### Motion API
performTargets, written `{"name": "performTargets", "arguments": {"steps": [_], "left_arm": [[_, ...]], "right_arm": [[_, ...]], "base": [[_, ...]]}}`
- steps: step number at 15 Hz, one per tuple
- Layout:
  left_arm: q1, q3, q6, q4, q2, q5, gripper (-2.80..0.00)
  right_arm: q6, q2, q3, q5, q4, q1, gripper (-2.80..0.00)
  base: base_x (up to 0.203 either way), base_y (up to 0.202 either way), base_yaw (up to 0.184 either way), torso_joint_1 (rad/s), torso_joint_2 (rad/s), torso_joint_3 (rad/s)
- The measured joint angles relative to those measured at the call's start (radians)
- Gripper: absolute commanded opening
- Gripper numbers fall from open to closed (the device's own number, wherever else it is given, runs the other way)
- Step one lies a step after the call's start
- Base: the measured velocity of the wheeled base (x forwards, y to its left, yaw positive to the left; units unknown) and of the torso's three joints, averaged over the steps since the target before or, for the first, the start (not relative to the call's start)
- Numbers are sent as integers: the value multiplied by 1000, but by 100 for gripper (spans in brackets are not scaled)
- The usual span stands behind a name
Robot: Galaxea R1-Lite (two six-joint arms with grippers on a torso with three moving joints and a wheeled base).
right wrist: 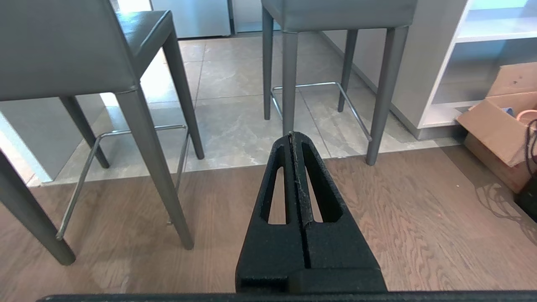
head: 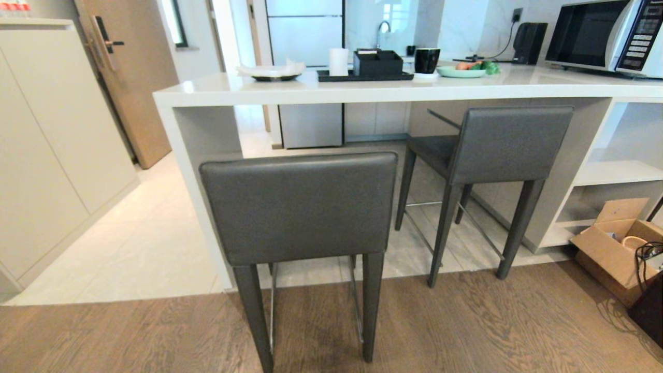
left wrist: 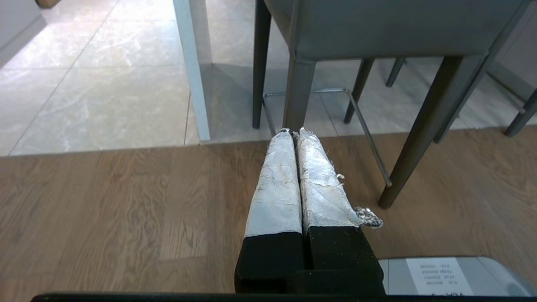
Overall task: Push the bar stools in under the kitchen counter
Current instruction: Push the gray chair back under the dining table
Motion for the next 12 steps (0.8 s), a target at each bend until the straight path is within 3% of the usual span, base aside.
{"name": "performTargets", "arguments": {"steps": [6,8,10,12], "left_arm": [[0,2,39,0,0,14,-280],[0,4,88,1,0,24,-280],[0,28,131,-22,0,79,-280],[0,36,113,-27,0,86,-280]], "right_arm": [[-59,0,0,22,49,1,-280],[-102,0,0,40,52,1,-280],[-95,0,0,37,52,1,-280],[-82,0,0,32,52,1,-280]], "base": [[0,0,0,0,0,0],[0,0,0,0,0,0],[0,0,0,0,0,0],[0,0,0,0,0,0]]}}
